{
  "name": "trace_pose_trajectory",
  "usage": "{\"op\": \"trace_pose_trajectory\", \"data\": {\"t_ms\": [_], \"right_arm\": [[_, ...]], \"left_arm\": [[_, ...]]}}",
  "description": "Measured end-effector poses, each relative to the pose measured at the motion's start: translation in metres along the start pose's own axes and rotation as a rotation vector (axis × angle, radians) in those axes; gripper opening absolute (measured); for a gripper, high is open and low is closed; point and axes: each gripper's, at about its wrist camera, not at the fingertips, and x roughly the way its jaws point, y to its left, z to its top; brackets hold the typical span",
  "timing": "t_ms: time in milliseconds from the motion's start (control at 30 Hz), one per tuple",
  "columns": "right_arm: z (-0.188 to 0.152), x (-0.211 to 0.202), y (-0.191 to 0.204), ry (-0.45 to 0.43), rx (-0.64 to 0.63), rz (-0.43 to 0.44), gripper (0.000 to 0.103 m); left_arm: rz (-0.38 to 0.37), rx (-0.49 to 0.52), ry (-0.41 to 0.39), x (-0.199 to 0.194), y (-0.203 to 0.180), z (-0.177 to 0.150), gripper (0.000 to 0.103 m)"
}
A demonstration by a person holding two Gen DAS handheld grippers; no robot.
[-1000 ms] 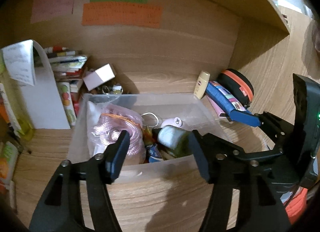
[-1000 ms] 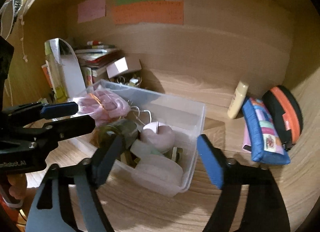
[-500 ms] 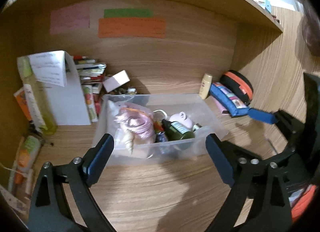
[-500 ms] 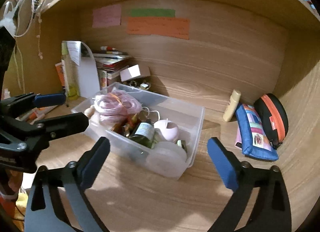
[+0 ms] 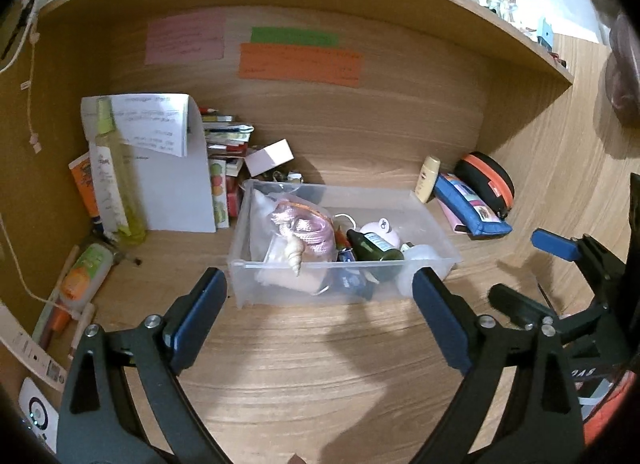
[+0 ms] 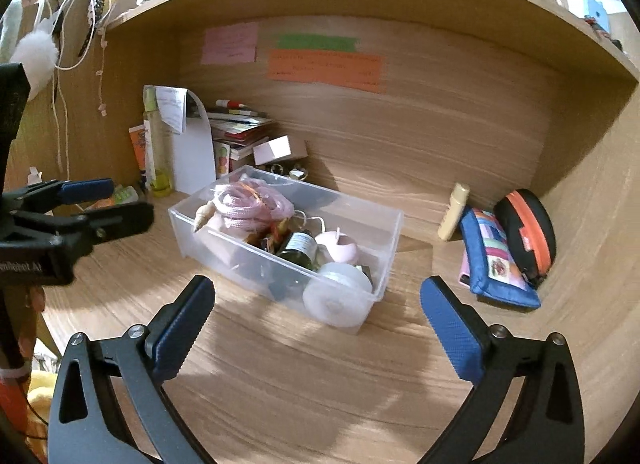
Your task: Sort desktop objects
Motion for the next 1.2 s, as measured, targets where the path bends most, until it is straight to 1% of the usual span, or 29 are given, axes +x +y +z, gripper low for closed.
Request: {"op": "trace_pose_trajectory", "data": {"t_ms": [200,333,567,800,1200], "right_arm": [[-0.002,-0.022,-0.008,-0.031,0.036,-0.02,0.103],[0.0,-0.037,-0.008,-0.063,0.058,-0.011,0.103],[0.0,-0.055,0.004,-0.103,0.043,0.004,0.103],[-0.006,-0.06,0.01,-0.114,0.052,0.027,0.103],[-0.006,-0.052,0.005,-0.09,0.079,0.043,0.103]], "left_arm": [[0.039,0.023,-0.027,-0.011,-0.004,-0.006,0.095],[0.073,0.053,-0.05,-0.017,-0.012,-0.011,0.095],[0.072,0.056,-0.06,-0.022,-0.015,-0.019,0.095],[0.075,0.051,-0.059,-0.023,-0.018,-0.023,0.095],[0.082,0.044,-0.056,-0.019,-0.016,-0.023,0.095]]}}
